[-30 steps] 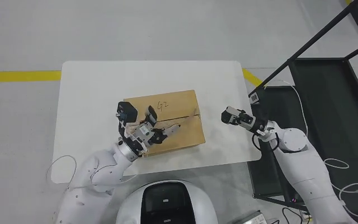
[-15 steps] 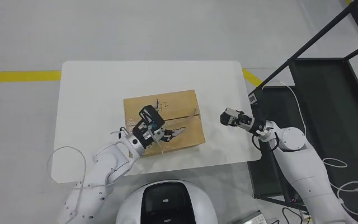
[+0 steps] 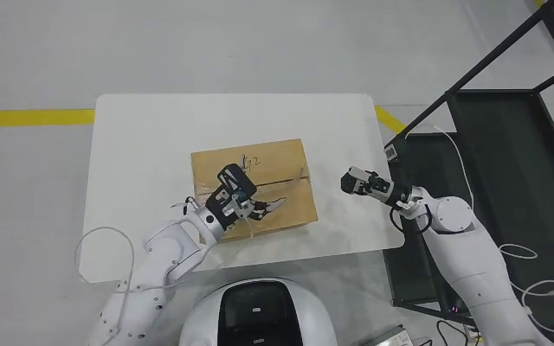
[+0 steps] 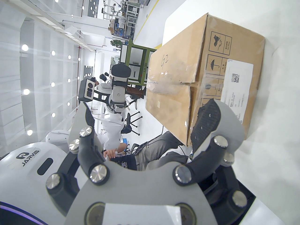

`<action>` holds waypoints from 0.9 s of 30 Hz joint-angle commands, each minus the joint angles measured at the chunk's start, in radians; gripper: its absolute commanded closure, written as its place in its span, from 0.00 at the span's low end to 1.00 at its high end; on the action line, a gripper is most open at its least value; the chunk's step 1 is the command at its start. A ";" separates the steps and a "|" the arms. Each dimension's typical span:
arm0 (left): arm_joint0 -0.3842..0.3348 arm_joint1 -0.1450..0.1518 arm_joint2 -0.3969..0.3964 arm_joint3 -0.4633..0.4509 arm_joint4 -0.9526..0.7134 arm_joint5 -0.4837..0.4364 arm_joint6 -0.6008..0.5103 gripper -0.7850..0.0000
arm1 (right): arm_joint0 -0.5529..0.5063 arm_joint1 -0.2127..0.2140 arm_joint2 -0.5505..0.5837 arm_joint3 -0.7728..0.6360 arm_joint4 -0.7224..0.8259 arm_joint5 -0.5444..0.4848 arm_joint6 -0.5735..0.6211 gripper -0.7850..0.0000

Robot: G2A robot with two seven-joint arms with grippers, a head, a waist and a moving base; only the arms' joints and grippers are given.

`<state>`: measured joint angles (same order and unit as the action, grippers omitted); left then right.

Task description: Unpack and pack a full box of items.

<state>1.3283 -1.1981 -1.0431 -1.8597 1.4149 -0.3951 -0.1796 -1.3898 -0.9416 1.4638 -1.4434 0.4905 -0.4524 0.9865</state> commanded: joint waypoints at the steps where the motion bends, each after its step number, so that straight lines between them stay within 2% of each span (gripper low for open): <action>1: -0.013 0.001 0.003 -0.014 0.034 -0.015 -0.074 0.00 | 0.000 0.000 0.000 0.000 0.000 0.000 0.000 0.00; 5: -0.049 0.004 0.022 -0.041 0.144 -0.051 -0.208 0.00 | 0.000 0.000 0.000 0.000 0.000 0.000 0.000 0.00; 12: -0.116 -0.002 0.082 -0.071 0.248 -0.119 -0.358 0.00 | 0.000 0.000 0.000 0.000 0.000 0.000 0.000 0.00; 16: -0.146 -0.011 0.124 -0.066 0.273 -0.124 -0.368 0.00 | 0.000 0.000 0.000 0.000 0.000 0.000 0.000 0.00; 22: -0.218 -0.032 0.179 0.010 0.260 -0.118 -0.380 0.00 | 0.000 0.000 0.000 0.000 0.000 0.000 0.000 0.00; 23: -0.231 -0.037 0.188 0.023 0.258 -0.115 -0.381 0.07 | 0.000 0.000 0.000 0.000 0.000 0.000 0.000 0.00; 26: -0.271 -0.049 0.217 0.065 0.265 -0.109 -0.396 0.45 | 0.000 0.000 0.000 0.000 0.000 0.000 0.000 0.00; 27: -0.281 -0.053 0.226 0.078 0.258 -0.111 -0.397 0.52 | 0.000 0.000 0.000 0.000 0.000 0.000 0.000 0.00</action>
<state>1.0568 -1.2476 -0.8267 -1.7948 1.6786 -0.5048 -0.5755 -1.3898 -0.9416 1.4638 -1.4434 0.4905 -0.4524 0.9865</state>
